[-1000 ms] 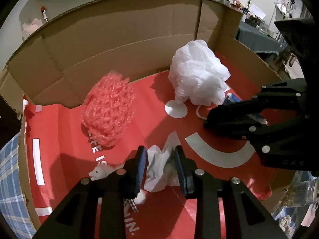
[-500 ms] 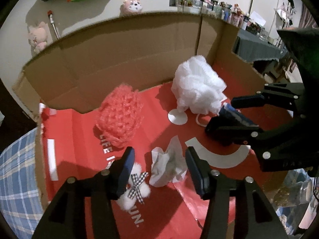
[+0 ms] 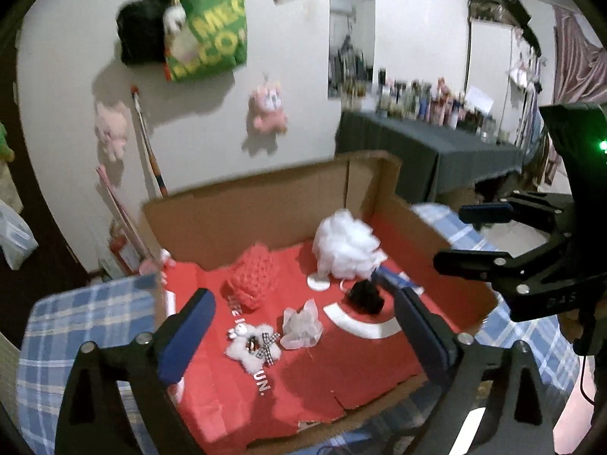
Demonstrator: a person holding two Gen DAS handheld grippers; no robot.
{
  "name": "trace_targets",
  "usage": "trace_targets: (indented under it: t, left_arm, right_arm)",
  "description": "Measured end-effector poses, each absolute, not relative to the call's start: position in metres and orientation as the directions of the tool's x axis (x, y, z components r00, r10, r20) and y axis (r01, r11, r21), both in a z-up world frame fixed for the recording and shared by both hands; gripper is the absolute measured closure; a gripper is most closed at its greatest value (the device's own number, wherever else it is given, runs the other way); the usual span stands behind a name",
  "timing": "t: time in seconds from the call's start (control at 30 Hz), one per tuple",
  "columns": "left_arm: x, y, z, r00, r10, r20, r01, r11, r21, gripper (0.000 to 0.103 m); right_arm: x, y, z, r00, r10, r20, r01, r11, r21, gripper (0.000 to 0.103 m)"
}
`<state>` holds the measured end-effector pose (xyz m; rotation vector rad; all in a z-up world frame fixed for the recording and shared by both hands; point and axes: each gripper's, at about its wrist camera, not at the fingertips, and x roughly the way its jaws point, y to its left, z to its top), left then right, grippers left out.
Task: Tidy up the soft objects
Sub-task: 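Withdraw both tools from the box toward the remaining table items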
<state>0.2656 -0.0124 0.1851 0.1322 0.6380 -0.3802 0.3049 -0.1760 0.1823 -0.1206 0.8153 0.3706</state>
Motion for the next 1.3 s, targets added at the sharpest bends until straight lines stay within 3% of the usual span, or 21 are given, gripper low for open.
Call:
trace_targets:
  t: [0.33,0.7,1.03,1.3]
  left_arm:
    - [0.177,0.000,0.224,0.857,-0.288,-0.427,0.330,0.943,0.026,0.000]
    - [0.092,0.008,0.224,0.906,-0.296,-0.302,0.309,0.951,-0.005,0.000]
    - [0.039,0.004,0.184,0.926,-0.269,-0.265,0.279,0.960,0.002,0.000]
    - [0.025,0.005,0.134,0.927,-0.223,-0.303,0.229,0.973,-0.017,0.000]
  right_arm:
    - [0.201,-0.180,0.236,0.793,0.240,-0.559,-0.312,0.950,-0.034,0.019]
    - [0.098,-0.180,0.241,0.901,0.193,-0.389,-0.241,0.967,-0.080,0.016]
    - [0.037,-0.185,0.205,0.936,0.157,-0.314,-0.177,0.984,-0.035,0.014]
    - [0.014,-0.183,0.154,0.935,0.116,-0.335,-0.131,0.991,-0.022,0.014]
